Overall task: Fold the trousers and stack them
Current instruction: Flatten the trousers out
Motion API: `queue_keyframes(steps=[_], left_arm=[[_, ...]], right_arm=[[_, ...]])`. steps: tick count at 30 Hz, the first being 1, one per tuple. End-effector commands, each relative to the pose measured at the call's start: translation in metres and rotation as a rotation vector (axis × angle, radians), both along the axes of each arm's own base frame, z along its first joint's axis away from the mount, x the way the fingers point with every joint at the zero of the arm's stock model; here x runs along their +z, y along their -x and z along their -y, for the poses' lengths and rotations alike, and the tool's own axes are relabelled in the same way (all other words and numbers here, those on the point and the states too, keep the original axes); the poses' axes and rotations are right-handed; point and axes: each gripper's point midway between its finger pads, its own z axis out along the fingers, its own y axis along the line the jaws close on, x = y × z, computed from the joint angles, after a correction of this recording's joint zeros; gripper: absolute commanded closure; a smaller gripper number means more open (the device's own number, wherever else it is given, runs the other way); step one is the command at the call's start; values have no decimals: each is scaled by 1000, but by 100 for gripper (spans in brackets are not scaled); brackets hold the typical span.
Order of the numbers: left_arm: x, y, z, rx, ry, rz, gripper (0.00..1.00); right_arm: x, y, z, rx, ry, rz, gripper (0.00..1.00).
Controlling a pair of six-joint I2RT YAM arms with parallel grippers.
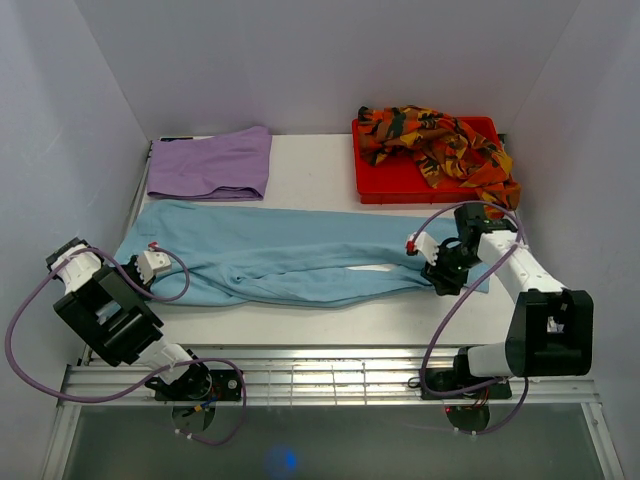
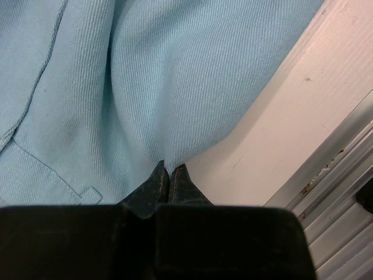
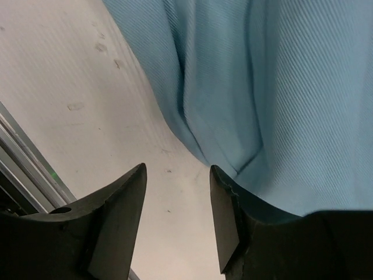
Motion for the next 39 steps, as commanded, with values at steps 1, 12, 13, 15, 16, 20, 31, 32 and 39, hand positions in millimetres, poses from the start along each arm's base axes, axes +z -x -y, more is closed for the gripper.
queue_keyframes(steps=[1, 12, 13, 15, 16, 20, 31, 32, 39], left_arm=[[8, -6, 10, 1, 52, 37, 100], [15, -10, 9, 9, 44, 61, 100], [16, -10, 8, 8, 40, 62, 100], [20, -9, 8, 4, 38, 65, 100], [22, -10, 8, -4, 37, 80, 100], [28, -12, 9, -12, 37, 108, 100], [62, 15, -20, -81, -91, 214, 100], [53, 23, -21, -101, -105, 196, 100], [30, 51, -28, -127, -138, 144, 100]], right_arm=[[-7, -5, -27, 59, -41, 38, 47], [-24, -12, -28, 50, 69, 33, 92], [-20, -9, -27, 50, 71, 31, 92], [0, 1, -24, 57, 71, 50, 92], [7, 6, -24, 62, 69, 50, 92], [42, 34, -20, 75, 44, 80, 92], [24, 71, 33, 22, 140, -7, 92], [15, 73, 40, 0, 149, -25, 92], [-11, 71, 49, -26, 169, -110, 86]])
